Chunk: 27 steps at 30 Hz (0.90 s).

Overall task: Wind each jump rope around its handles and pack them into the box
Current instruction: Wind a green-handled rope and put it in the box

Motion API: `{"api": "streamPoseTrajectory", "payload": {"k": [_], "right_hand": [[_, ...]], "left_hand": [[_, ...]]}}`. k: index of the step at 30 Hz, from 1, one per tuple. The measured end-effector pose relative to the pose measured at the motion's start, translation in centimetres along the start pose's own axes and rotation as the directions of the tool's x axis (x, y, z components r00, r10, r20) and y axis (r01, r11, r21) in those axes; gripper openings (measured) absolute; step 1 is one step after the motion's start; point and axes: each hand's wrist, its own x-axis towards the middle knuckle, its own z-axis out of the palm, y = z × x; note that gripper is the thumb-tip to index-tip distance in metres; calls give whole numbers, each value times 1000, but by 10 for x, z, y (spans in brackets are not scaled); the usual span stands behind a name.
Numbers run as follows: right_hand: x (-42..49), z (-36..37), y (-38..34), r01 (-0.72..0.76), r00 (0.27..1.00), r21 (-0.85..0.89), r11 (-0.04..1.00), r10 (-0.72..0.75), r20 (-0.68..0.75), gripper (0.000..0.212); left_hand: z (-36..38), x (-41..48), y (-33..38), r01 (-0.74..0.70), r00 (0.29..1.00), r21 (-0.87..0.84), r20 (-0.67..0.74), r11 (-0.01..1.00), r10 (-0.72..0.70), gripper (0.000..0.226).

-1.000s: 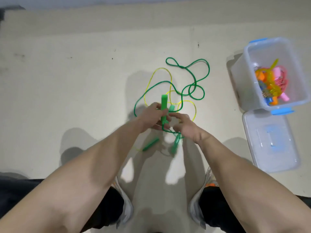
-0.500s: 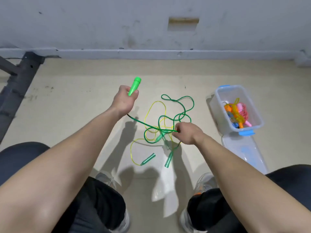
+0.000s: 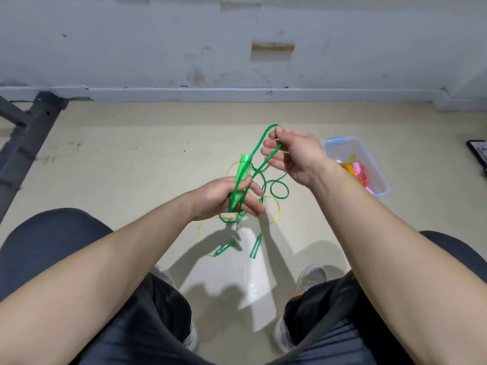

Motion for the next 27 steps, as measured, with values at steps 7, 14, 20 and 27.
{"api": "streamPoseTrajectory", "payload": {"k": [7,14,20,27], "right_hand": [[11,-7,17,26,996,-26,999,-28,-83,31],[-5,7,132,-71,945,-494,867,217,245,54],[-1,-29,175,-158,936,-699,698,331,120,44],[1,-33,154,-240,939,-658,714,343,30,20]], "left_hand": [[-8,-9,18,19,974,-156,-219,988,-54,31],[-32,-17,51,-207,971,-559,-217,803,99,23],[-75,-17,54,-389,871,-577,-483,718,84,31],[-84,-7,22,-236,672,-102,-735,966,86,20]]}}
